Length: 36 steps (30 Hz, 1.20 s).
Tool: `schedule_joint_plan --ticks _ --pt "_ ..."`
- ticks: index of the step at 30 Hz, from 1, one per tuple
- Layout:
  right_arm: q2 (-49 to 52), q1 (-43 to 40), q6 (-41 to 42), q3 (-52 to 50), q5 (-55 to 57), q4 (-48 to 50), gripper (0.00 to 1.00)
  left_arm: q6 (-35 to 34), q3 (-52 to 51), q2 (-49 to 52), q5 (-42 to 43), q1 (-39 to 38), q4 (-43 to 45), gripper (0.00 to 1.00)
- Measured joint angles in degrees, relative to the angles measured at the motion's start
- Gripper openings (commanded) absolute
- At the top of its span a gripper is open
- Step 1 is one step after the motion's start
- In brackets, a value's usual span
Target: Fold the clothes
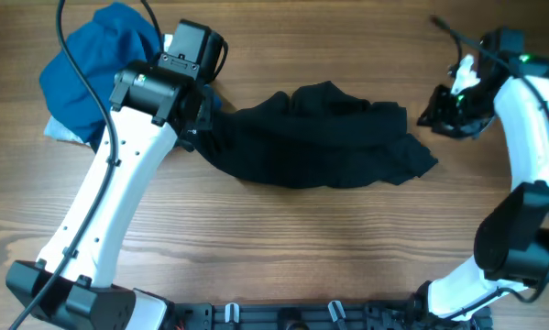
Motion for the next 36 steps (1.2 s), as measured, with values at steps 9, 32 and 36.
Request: schedule_joint_plan --ticks 9,32,36 --pt "0.98 2.91 -4.81 -17.03 -10.62 31.21 0.24 0.0 0.0 0.5 0.04 0.0 0.92 0.04" --pt "1.49 2.14 -0.57 -15.39 -19.82 19.74 0.04 0.02 0.0 0.5 0.72 0.0 0.79 0.04" --pt "-3.89 -0.94 3.54 -3.5 -18.29 5.73 0.04 0.0 0.0 0.5 0.72 0.0 0.46 0.04"
